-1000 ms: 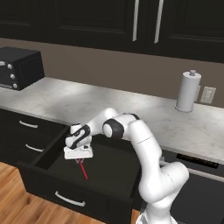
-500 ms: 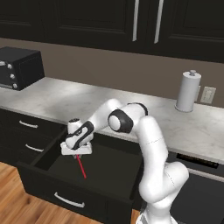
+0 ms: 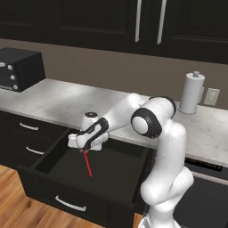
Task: Take a straw from the drawer in front and place it inside the glass cup on the dining counter.
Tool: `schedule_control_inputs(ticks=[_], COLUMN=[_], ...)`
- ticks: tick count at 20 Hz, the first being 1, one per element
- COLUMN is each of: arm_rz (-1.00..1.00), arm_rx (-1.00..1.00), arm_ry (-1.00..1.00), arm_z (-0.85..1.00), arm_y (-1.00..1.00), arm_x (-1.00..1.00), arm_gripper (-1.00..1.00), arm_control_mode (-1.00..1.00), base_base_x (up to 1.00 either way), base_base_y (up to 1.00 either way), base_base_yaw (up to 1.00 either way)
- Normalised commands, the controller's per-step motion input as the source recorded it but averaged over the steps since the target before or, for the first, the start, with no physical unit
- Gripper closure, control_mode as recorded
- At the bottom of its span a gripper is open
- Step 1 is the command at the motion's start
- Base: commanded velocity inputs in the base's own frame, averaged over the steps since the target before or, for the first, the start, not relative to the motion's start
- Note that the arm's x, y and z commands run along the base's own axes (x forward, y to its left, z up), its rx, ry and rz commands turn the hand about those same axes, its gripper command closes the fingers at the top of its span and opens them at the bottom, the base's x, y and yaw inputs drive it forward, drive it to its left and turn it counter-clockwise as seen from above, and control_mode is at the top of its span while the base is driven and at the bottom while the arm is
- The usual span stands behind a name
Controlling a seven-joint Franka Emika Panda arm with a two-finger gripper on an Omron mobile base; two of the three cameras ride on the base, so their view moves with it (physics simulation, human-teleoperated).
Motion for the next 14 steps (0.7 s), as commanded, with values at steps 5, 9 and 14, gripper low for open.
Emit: schedule_control_inputs(ticks=[5, 9, 14], arm_rz=[0.0, 0.0, 0.0], arm_rx=[0.09, 0.03, 0.01], arm_ry=[-0.23, -0.18, -0.1], arm_z=[1.0, 1.0, 1.0], arm_y=[-0.3, -0.18, -0.11], arm_x=[-0.19, -0.06, -0.05], arm_gripper=[1.0, 1.0, 1.0], arm_control_mode=[-1.0, -1.0, -1.0], base_base_x=[0.0, 0.0, 0.0], base_base_y=[0.0, 0.0, 0.0], base_base_yaw=[0.0, 0.0, 0.0])
